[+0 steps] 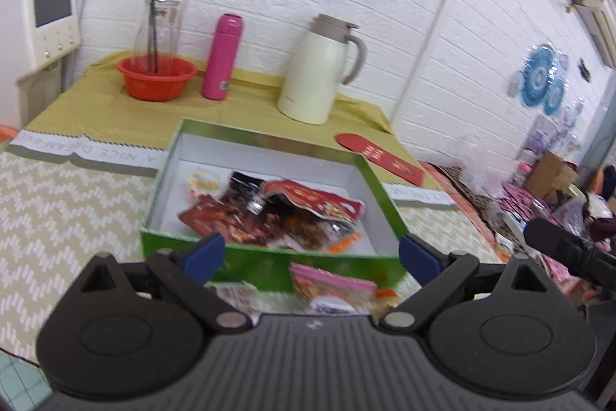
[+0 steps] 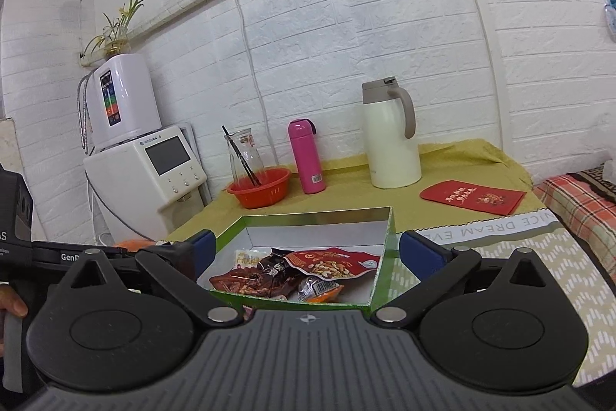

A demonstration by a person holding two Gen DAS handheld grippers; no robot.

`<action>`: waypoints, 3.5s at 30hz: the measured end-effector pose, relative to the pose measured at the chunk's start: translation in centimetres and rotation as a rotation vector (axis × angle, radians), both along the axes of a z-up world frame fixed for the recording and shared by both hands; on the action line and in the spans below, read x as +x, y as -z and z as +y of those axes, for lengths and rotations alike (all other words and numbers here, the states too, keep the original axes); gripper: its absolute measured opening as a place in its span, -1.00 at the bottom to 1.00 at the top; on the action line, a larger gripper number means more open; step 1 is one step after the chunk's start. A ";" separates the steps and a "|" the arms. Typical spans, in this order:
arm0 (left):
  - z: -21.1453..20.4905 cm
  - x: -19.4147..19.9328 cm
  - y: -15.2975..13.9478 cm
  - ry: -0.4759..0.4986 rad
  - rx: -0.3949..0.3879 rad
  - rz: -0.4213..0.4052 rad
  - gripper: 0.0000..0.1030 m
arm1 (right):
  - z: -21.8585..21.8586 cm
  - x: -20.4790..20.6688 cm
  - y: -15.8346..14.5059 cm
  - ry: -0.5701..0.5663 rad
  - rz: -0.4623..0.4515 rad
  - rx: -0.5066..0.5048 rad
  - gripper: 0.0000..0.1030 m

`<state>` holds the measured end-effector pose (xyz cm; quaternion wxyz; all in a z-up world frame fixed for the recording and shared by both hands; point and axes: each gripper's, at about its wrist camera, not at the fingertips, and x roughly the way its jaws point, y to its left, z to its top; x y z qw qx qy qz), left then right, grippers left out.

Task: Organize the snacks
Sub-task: 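Move both open grippers back to the orange-wrapped cake on the table, then close both grippers together on the orange-wrapped cake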

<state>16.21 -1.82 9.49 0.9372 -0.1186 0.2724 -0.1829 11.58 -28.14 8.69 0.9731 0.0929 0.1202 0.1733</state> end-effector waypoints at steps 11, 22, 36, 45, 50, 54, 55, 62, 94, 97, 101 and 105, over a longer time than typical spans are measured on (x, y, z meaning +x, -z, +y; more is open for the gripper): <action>-4.4 -4.0 4.2 0.228 -0.083 0.085 0.86 | -2.6 -5.0 4.5 0.173 0.061 -0.068 1.00; -9.3 -3.0 6.5 0.340 -0.088 0.133 0.62 | -3.5 -4.2 9.8 0.204 0.233 -0.052 1.00; -15.9 2.2 8.3 0.410 0.002 0.173 0.12 | -3.3 -2.5 11.1 0.165 0.274 -0.045 0.55; -17.2 3.7 9.8 0.449 0.035 0.228 -0.06 | -3.6 -1.6 11.7 0.159 0.289 -0.035 0.51; -17.6 3.4 9.9 0.492 0.012 0.255 -0.47 | -4.0 -1.7 11.9 0.145 0.298 -0.013 0.18; -17.5 2.7 9.2 0.496 0.014 0.230 -0.54 | -3.9 -2.3 11.8 0.141 0.288 -0.030 -0.20; -17.3 2.7 8.9 0.485 0.010 0.214 -0.54 | -4.1 -2.4 11.7 0.153 0.287 -0.035 -0.19; -16.9 4.7 7.4 0.404 -0.026 0.176 0.09 | -6.5 -2.7 10.9 0.277 0.246 -0.002 0.54; -19.1 5.7 9.0 0.595 0.038 0.282 -0.09 | -5.6 -1.6 11.9 0.217 0.299 -0.030 0.83; -19.3 5.7 9.7 0.588 0.028 0.285 -0.10 | -5.7 -1.9 12.0 0.230 0.294 -0.024 0.72; -18.9 4.9 9.6 0.568 0.005 0.270 -0.33 | -5.6 -2.1 11.9 0.214 0.296 0.003 0.14; -17.2 3.2 8.2 0.545 -0.027 0.219 -0.35 | -4.6 -3.1 10.7 0.195 0.249 -0.025 0.08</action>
